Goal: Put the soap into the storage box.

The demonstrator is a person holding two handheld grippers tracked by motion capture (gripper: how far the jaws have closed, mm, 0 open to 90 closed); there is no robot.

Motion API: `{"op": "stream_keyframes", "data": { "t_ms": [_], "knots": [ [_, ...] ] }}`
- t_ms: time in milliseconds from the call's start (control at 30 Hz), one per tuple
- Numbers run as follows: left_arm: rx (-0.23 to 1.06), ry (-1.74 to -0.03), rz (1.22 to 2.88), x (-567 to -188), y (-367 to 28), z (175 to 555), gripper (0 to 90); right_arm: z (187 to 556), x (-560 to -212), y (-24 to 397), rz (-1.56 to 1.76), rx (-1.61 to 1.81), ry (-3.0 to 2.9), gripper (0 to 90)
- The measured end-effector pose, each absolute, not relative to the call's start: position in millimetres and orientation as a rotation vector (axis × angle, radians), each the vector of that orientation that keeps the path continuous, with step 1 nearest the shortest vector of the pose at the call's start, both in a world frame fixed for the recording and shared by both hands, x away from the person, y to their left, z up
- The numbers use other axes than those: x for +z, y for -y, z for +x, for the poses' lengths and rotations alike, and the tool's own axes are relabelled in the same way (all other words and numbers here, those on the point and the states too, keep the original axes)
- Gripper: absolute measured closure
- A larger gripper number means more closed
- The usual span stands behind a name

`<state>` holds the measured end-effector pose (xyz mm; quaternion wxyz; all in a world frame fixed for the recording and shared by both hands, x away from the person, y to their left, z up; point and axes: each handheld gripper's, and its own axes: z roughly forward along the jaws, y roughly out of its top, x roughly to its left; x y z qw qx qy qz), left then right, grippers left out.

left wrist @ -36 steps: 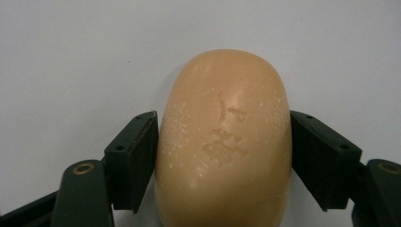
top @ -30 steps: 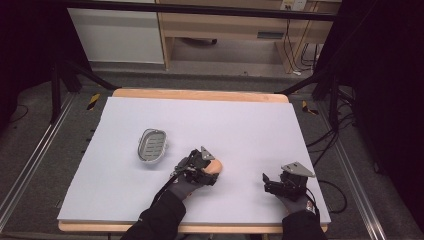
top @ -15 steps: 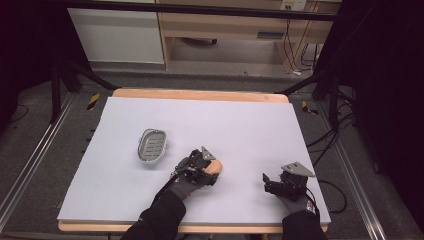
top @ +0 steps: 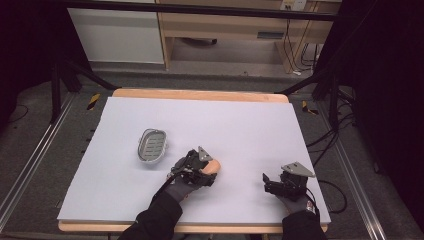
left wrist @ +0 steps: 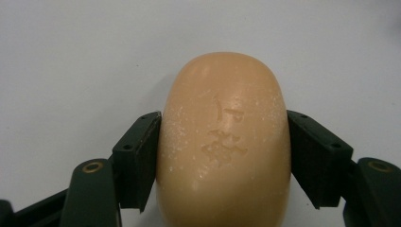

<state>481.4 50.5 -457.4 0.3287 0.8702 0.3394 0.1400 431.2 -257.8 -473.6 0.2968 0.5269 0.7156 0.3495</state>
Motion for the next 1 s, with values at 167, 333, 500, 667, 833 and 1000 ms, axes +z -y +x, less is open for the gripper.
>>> {"op": "stream_keyframes", "data": {
  "t_ms": [167,333,500,667,833,1000],
  "knots": [
    [0.374,-0.885,2.261,-449,-58,479,31.3,431,-474,258,1.401,0.93,-1.904,6.5],
    [0.385,-0.89,2.245,-442,-65,477,31.3,431,-474,258,1.4,0.929,-1.902,6.6],
    [0.396,-0.889,2.239,-437,-71,477,31.3,431,-474,258,1.401,0.929,-1.902,6.6],
    [0.403,-0.897,2.227,-430,-82,475,31.4,431,-474,257,1.401,0.928,-1.902,6.5],
    [0.408,-0.901,2.219,-427,-89,473,31.4,431,-474,257,1.401,0.931,-1.903,6.5],
    [0.415,-0.914,2.211,-424,-101,470,31.5,431,-474,257,1.403,0.924,-1.904,6.5]
  ]
}}
